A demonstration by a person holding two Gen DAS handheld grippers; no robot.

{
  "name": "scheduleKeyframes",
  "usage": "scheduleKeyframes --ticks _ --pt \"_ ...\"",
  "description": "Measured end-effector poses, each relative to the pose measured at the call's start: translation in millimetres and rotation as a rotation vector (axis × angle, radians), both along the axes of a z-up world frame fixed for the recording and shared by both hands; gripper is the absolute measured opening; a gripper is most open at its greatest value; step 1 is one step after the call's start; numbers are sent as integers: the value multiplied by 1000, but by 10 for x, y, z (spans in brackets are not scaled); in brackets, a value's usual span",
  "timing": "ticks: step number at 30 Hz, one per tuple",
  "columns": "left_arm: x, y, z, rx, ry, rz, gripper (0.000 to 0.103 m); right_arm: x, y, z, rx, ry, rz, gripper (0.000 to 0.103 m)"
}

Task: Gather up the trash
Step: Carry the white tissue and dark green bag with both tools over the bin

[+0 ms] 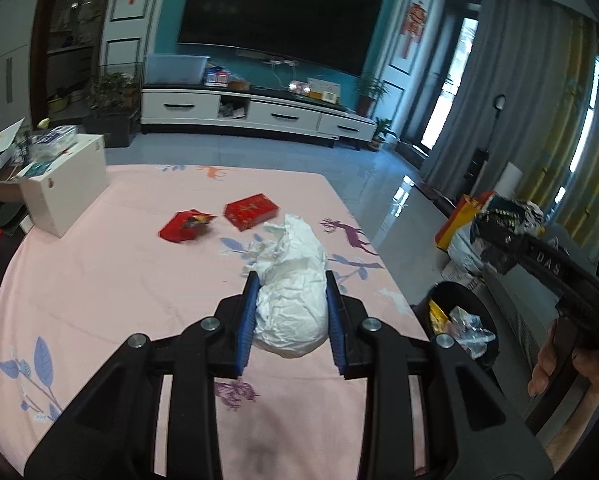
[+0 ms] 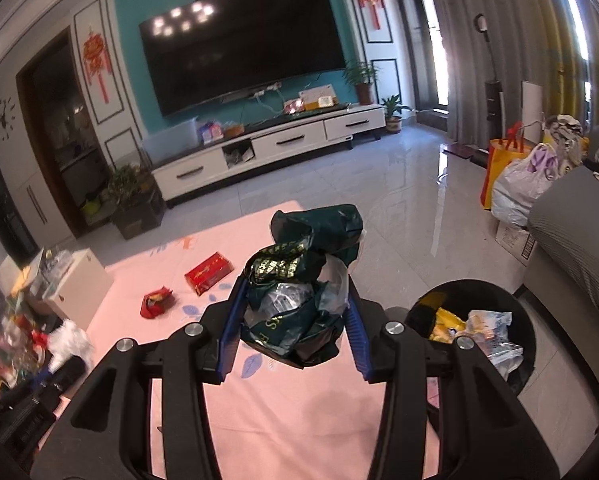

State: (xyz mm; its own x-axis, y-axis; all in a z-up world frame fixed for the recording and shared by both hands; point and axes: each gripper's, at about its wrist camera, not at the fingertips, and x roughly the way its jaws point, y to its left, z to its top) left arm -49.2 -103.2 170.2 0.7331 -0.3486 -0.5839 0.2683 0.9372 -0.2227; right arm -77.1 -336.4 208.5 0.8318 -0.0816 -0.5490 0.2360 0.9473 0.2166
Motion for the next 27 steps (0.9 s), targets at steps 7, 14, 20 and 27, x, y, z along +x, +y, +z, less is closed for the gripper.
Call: scheduleKeyframes --ticks 7,14,20,27 --pt "-48 -658 -20 17 -3 -172 32 -315 -474 87 39 -49 -151 46" --pt "49 -1530 -228 -50 73 -378 32 -626 -1017 22 69 -57 -373 46" --pt "70 -2182 -444 -51 138 -501 32 -786 -1346 -130 85 -25 -487 46" --pt "196 -2692 -722 -38 223 -570 32 -772 -1613 -374 123 52 -550 46"
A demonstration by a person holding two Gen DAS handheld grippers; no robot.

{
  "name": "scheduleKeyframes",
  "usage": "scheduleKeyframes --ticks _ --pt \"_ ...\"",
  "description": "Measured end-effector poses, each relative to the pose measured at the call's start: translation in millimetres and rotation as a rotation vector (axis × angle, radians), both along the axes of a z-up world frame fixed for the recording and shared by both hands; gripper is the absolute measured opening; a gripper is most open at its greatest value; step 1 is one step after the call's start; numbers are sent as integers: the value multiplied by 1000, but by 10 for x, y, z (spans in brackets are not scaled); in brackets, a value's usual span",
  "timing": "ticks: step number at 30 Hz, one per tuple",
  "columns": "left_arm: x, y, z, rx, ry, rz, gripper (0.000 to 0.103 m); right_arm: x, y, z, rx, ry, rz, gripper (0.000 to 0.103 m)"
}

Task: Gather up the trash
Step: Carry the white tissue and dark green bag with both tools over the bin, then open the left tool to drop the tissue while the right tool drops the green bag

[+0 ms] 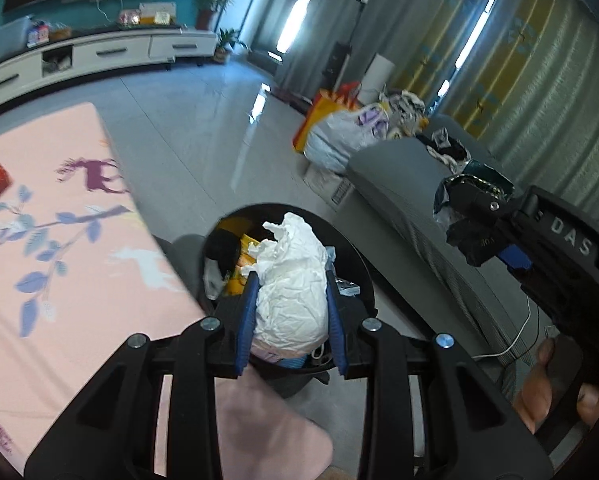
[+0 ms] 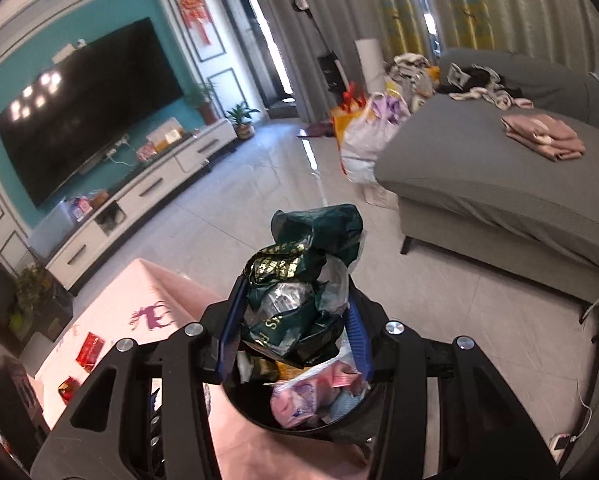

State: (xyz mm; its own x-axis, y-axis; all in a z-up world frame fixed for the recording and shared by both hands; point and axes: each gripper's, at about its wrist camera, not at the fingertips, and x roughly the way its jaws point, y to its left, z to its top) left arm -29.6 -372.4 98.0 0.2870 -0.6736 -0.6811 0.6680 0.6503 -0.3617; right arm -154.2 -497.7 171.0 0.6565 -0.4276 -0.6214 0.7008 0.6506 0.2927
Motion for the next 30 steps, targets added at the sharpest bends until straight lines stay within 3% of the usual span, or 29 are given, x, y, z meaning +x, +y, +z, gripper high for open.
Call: scheduleKeyframes --ticks 10,14,22,30 --pt "210 -544 -409 99 72 -37 32 277 -321 -581 107 206 -39 46" --pt "286 -617 -583 135 98 -30 32 339 -369 -751 151 240 -19 46" --pt "282 -692 -806 182 117 -31 34 441 -436 -848 171 283 -5 46" --pt "262 -653 -721 181 86 -24 46 450 -427 -854 159 300 -20 51"
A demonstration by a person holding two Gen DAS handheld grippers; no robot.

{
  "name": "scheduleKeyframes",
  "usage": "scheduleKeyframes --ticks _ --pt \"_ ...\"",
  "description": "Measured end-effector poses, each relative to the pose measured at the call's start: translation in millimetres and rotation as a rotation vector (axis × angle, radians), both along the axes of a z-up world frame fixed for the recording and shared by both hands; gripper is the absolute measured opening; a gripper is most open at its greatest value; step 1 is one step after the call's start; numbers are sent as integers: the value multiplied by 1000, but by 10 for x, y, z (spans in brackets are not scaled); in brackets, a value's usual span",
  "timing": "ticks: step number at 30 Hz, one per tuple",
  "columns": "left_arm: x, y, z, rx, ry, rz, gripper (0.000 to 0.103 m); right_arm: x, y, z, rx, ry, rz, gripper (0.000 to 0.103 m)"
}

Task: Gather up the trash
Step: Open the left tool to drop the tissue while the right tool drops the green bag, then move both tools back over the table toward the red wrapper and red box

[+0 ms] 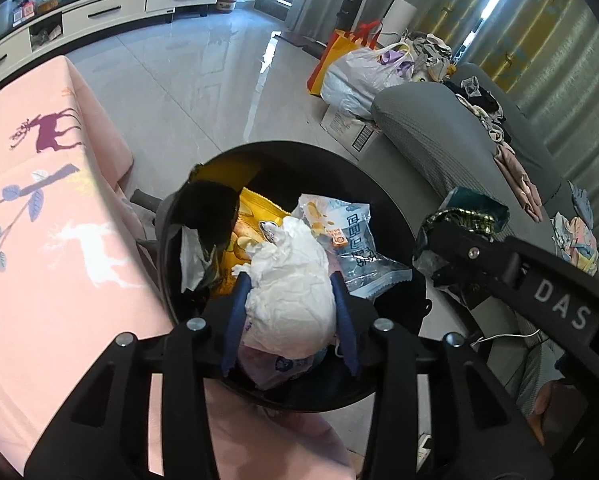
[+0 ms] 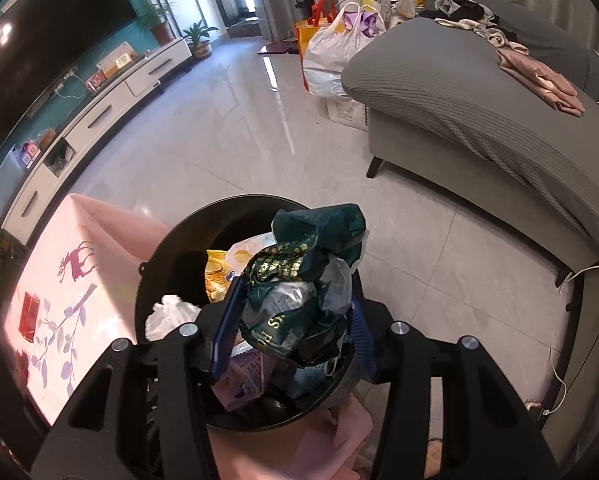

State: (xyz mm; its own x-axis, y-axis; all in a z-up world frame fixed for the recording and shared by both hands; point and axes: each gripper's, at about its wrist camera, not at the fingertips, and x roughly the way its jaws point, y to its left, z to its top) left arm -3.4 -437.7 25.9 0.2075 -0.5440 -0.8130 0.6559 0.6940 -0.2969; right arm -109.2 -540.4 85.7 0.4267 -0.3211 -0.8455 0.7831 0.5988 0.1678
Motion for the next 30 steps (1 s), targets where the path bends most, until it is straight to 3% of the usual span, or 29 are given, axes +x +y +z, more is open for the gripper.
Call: scheduleKeyframes --ticks 11,23,30 --pt "-1 253 311 -29 -87 27 85 -11 35 67 -24 -24 -8 77" --pt "329 1067 673 -4 -226 203 99 225 315 204 -94 -37 56 92" --pt "882 2031 824 53 -272 379 100 579 725 370 -139 -51 159 96"
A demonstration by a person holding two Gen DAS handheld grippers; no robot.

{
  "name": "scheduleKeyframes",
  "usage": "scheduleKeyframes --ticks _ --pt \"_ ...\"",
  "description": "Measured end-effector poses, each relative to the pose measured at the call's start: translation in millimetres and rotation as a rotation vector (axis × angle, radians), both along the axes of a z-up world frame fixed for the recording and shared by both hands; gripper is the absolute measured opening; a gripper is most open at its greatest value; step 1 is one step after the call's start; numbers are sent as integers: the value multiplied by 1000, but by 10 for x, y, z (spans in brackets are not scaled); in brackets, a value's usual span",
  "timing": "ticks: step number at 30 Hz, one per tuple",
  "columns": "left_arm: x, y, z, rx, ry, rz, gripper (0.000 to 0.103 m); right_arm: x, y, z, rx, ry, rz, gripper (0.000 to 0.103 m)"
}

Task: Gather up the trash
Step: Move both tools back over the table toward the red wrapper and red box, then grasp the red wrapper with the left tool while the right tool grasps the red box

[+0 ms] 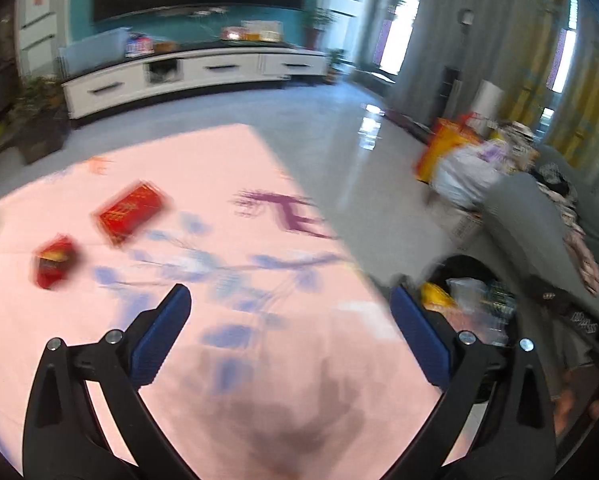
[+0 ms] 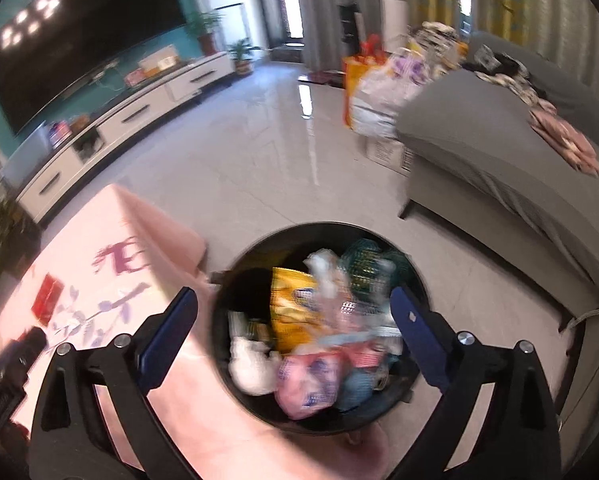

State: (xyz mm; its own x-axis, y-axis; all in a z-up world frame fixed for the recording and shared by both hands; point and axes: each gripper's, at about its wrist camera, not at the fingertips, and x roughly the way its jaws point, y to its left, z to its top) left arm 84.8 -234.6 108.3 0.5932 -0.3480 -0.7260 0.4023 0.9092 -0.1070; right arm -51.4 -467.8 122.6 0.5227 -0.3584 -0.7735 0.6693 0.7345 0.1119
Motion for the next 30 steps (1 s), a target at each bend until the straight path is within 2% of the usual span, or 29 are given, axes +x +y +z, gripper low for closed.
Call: scheduleKeyframes --ticks 2,5,7,10,13,16,20,26,30 --pt "187 372 19 29 -22 67 100 255 213 99 -24 -1 91 96" --pt "509 984 -10 44 -24 187 99 624 529 198 -9 -24 233 96" --pt "724 1427 -75 2 3 258 99 971 771 228 9 -15 336 96" --pt "941 1915 -221 -88 52 322 99 1564 1147 171 55 15 425 96" --pt "1102 2215 -415 -135 94 373 97 2146 1542 34 136 61 506 96" --pt "1244 2342 -608 -146 139 390 87 2700 2014 -154 170 109 555 96" --pt "1388 2341 -789 -157 170 373 87 3227 2473 -486 193 201 548 96" --pt "1518 2276 -984 -137 201 342 87 3581 2713 -844 217 278 485 96" --pt "1515 2296 -1023 -145 188 344 83 3630 2796 -929 152 309 469 96"
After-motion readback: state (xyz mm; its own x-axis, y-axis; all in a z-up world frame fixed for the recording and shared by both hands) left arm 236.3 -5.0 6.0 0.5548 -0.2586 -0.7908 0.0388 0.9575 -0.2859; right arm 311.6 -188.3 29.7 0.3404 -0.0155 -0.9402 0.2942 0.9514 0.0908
